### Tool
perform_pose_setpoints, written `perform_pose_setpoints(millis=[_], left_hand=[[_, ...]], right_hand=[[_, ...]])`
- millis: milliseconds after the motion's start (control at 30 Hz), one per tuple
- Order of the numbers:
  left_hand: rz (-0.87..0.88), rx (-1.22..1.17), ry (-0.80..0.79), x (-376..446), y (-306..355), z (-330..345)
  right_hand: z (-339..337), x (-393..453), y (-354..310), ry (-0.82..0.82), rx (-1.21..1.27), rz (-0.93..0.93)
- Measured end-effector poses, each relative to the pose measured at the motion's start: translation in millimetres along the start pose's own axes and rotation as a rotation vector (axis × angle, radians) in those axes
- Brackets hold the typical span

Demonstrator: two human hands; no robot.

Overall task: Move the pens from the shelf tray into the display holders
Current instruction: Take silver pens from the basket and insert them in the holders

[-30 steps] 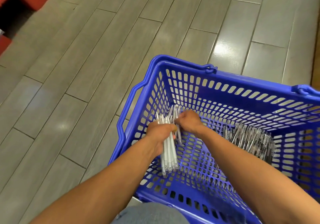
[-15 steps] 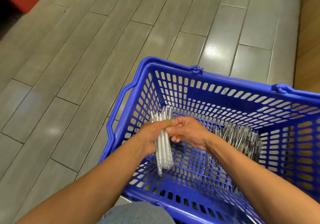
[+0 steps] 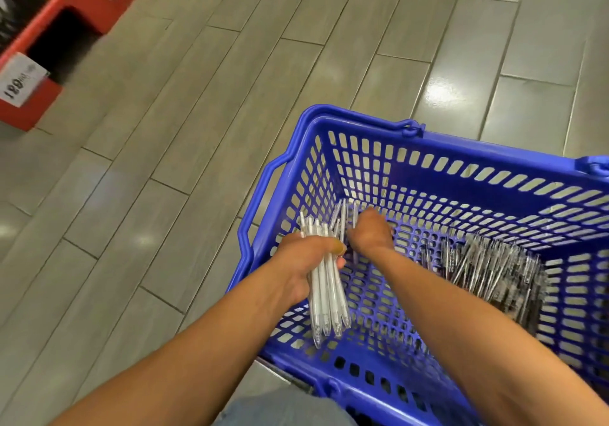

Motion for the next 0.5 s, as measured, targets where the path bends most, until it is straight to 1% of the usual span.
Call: perform_pose_setpoints(millis=[100,167,233,333,367,433,500], left_hand=[[0.005,-0.001,0.004,-0.2,0.1,0.5],[0.007,-0.007,0.008,-0.2,-0.1,0.8],[0.003,-0.019,0.002,0.1,-1.3,0.8],[-0.005,-0.042,-0.023,-0.4,-4.6,2.9],[-0.006,-0.044,-0.031,-1.3,-5.5,3.8],[-0.002,-0.053,-0.048,-6.0,-5.4,6.2],[-0.004,-0.081,-0.095,-11.5,-4.2,10.8]], right_hand=[[-4.1,-4.5,3.0,-0.021,-0.067,-0.013],[-12.7,-11.4,9.5,-0.116,0.001,-0.068],[-26.0,-26.0,16.7,-0.211,0.190,-0.133],[-43.4,-61.2,17.4,-0.432,0.660,-0.194],[-48.5,-73.4,14.7,-0.489,0.750,-0.231],[-54.5,-98.0,6.7,-0.588,0.799,-0.298],[-55.6,-119.2,-2.0,-0.648,0.798,-0.339]])
Point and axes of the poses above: each hand's wrist, its own x-axis towards the middle knuckle, its own z-axis out of the palm, y = z × x, the point moved 6 cm from there along x, towards the middle knuckle, and after that the axes turned 8 degrees about -y, right-handed, at the moved point
